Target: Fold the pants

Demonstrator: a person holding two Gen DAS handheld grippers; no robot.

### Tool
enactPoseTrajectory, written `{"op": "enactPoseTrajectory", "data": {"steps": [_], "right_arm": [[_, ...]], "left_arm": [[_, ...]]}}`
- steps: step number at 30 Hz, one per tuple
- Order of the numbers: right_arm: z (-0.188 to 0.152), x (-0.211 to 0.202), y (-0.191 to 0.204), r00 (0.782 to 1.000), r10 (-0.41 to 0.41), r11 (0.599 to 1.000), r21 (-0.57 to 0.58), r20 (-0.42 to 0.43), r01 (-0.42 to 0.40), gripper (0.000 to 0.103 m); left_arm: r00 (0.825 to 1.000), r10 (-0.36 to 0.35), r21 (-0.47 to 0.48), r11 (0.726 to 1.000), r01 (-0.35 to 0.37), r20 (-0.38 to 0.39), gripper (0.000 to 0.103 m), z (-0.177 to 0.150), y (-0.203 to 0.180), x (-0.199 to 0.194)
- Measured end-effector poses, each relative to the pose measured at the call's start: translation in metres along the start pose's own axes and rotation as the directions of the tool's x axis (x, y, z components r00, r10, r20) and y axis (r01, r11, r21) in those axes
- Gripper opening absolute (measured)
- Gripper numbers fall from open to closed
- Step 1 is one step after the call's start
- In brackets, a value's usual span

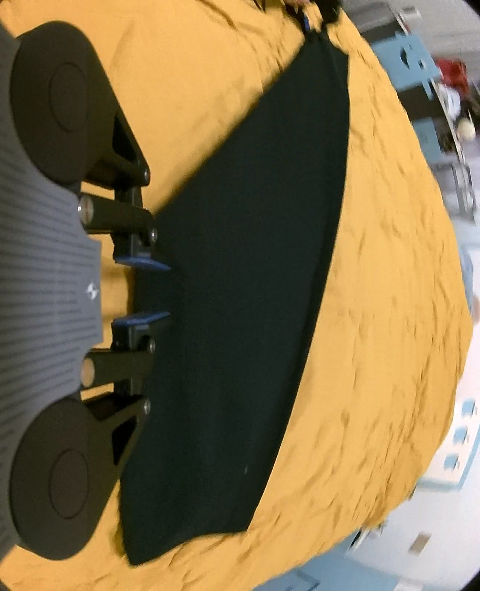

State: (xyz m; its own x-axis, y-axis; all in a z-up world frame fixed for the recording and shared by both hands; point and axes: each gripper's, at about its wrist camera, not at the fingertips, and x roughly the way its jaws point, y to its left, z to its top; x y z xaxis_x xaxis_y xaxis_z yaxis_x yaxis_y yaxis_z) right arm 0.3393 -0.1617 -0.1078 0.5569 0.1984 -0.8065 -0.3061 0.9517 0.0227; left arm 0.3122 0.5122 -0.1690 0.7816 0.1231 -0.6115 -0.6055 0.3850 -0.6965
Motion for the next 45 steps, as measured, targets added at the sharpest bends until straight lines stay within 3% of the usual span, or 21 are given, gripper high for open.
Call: {"op": "enactPoseTrajectory", "data": {"steps": [2,6,9,11,13,19,24,29,31,33,37,38,39,42,43,45], "right_arm": [[0.001,0.005,-0.016,1.000,-0.007,0.997,0.083,0.008,0.006,0.019],[-0.001,0.018,-0.022,0.999,0.000,0.996,0.089,0.043,-0.004,0.019],[-0.009,0.046,-0.023,0.996,-0.004,0.997,0.082,-0.091,0.011,0.019],[-0.011,0.041,-0.028,0.998,0.015,0.993,0.116,-0.066,-0.008,0.019],[-0.009,0.031,-0.030,0.999,0.026,0.993,0.115,-0.032,-0.022,0.019],[-0.018,0.002,-0.044,0.996,0.080,0.986,0.141,0.030,-0.084,0.019],[-0.031,-0.011,-0.059,0.989,0.133,0.975,0.173,0.057,-0.141,0.019],[-0.042,-0.034,-0.083,0.981,0.171,0.963,0.194,0.091,-0.186,0.020],[-0.046,-0.041,-0.092,0.980,0.170,0.961,0.201,0.103,-0.188,0.020],[-0.053,-0.048,-0.104,0.978,0.175,0.956,0.218,0.113,-0.196,0.020],[-0.064,-0.054,-0.118,0.974,0.192,0.945,0.247,0.118,-0.216,0.020],[-0.067,-0.055,-0.120,0.973,0.200,0.942,0.249,0.117,-0.224,0.020],[-0.069,-0.055,-0.121,0.972,0.206,0.940,0.251,0.117,-0.229,0.020],[-0.073,-0.053,-0.121,0.968,0.225,0.935,0.254,0.108,-0.246,0.020],[-0.075,-0.052,-0.120,0.967,0.233,0.933,0.255,0.105,-0.253,0.020],[-0.079,-0.051,-0.117,0.964,0.247,0.930,0.254,0.102,-0.265,0.020]], "left_arm": [[1.000,0.013,0.011,1.000,-0.014,0.022,0.006,0.001,-0.002,0.000],[0.997,0.046,0.072,0.996,-0.050,0.055,0.004,-0.001,-0.015,-0.001],[0.994,0.043,0.104,0.993,-0.054,0.099,0.003,-0.005,-0.029,-0.010],[0.990,0.002,0.170,0.985,-0.026,0.140,0.003,-0.012,-0.048,-0.024],[0.986,-0.057,0.257,0.966,0.015,0.156,0.003,-0.020,-0.074,-0.041],[0.963,-0.221,0.506,0.855,0.113,0.157,0.003,-0.079,-0.173,-0.098],[0.945,-0.312,0.712,0.686,0.151,0.100,0.003,-0.178,-0.256,-0.137],[0.949,-0.313,0.878,0.463,0.126,0.029,0.003,-0.292,-0.311,-0.152],[0.956,-0.293,0.918,0.370,0.140,-0.028,0.003,-0.333,-0.321,-0.152],[0.962,-0.254,0.954,0.251,0.165,-0.099,0.003,-0.379,-0.321,-0.150],[0.971,-0.107,0.974,0.056,0.221,-0.215,0.003,-0.462,-0.300,-0.133],[0.971,-0.060,0.973,-0.005,0.231,-0.231,0.003,-0.485,-0.287,-0.131],[0.971,-0.030,0.971,-0.043,0.236,-0.237,0.003,-0.497,-0.276,-0.127],[0.967,0.057,0.957,-0.141,0.252,-0.247,0.004,-0.525,-0.244,-0.119],[0.966,0.075,0.955,-0.148,0.258,-0.249,0.005,-0.530,-0.238,-0.119],[0.952,0.116,0.949,-0.105,0.297,-0.285,0.008,-0.529,-0.233,-0.115]]}}
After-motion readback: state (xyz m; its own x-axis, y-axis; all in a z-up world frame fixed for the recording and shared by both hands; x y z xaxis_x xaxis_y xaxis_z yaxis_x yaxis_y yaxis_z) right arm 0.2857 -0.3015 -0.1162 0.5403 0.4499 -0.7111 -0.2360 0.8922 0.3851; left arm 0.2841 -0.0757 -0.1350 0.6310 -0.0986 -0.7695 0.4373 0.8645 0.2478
